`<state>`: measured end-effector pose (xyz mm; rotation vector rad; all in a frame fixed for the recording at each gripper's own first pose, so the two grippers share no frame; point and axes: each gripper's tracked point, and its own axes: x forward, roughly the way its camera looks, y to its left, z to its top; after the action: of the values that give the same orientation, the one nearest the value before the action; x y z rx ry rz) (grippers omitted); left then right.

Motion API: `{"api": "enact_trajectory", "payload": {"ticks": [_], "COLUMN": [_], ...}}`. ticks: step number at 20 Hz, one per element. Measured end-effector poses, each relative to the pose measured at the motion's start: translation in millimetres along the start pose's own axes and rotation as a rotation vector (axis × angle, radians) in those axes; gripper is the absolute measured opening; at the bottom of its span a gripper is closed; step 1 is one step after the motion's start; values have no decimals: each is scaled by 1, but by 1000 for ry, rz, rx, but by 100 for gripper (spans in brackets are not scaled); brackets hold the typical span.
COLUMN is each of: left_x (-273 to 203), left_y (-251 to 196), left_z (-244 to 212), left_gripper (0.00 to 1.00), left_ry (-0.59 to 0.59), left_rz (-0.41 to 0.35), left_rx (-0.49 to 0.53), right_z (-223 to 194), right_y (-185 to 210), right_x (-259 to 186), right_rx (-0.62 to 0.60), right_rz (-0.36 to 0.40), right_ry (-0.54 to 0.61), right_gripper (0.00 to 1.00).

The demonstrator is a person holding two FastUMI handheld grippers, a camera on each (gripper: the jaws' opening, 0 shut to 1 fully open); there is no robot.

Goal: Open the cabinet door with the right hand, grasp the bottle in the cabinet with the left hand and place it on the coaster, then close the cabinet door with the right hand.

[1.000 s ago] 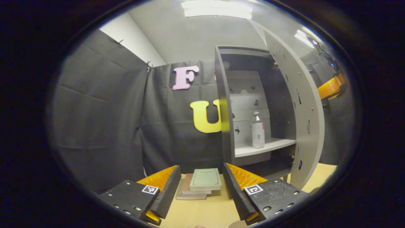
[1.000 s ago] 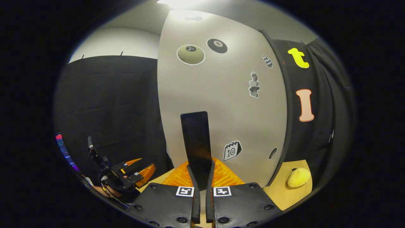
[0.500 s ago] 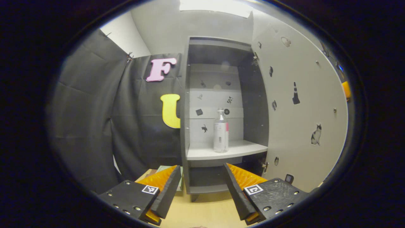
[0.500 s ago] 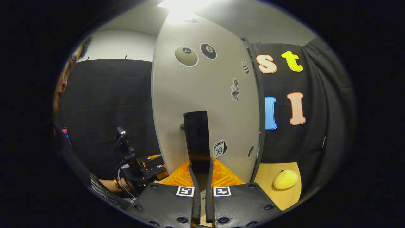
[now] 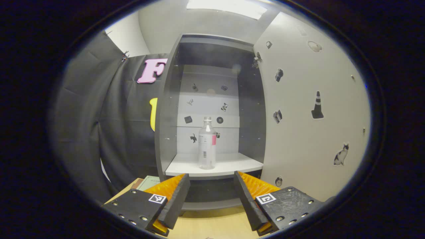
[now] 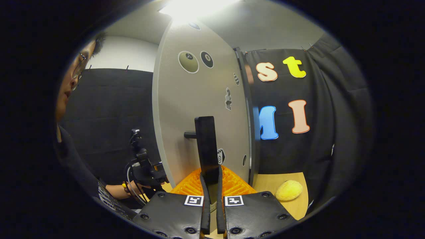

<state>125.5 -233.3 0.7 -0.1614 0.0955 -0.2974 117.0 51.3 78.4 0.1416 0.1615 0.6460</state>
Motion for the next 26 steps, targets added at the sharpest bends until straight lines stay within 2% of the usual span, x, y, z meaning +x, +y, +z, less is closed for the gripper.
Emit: {"api": "enact_trajectory", "payload": {"ticks": [2,3,5,7,8,11,13,14,15,18,19,20,22,23,26], "left_x": [9,13,23,34,39,56,72,80,87,115,124,135,156,167,196], "left_y": [-3,-6,-10,-14,-13,-8,-2,1,3,9,12,16,21,25,34], "left_z": [2,4,8,13,15,23,31,34,37,38,38,36,29,23,4], "left_gripper": [80,80,80,80,83,80,80,80,80,82,82,80,80,80,83], "left_ry": [-4,-4,-9,-14,-15,-17,-21,-20,-20,-8,-4,2,10,21,63], "left_rz": [6,7,5,7,11,16,23,26,26,20,24,29,30,34,38], "left_rx": [6,4,-3,-6,-5,21,46,49,44,9,2,-1,3,15,18], "right_z": [3,4,2,4,3,-5,-8,-11,-13,-21,-22,-23,-27,-30,-40], "right_y": [-18,-24,-16,-16,-18,-23,-25,-28,-37,-69,-76,-86,-108,-120,-145], "right_x": [-3,-4,-1,0,-3,-14,-26,-31,-36,-53,-55,-57,-62,-64,-70], "right_rx": [10,26,55,-11,-56,-112,-83,-77,-86,-109,-102,-92,-79,-77,-43], "right_rz": [-48,-61,-12,16,12,-18,-16,-28,-60,-174,-200,-231,-301,-336,-404], "right_ry": [-18,-23,-23,-21,-13,20,24,27,31,39,37,31,25,27,42], "right_gripper": [10,6,9,9,16,16,27,30,37,96,92,95,93,96,96]}}
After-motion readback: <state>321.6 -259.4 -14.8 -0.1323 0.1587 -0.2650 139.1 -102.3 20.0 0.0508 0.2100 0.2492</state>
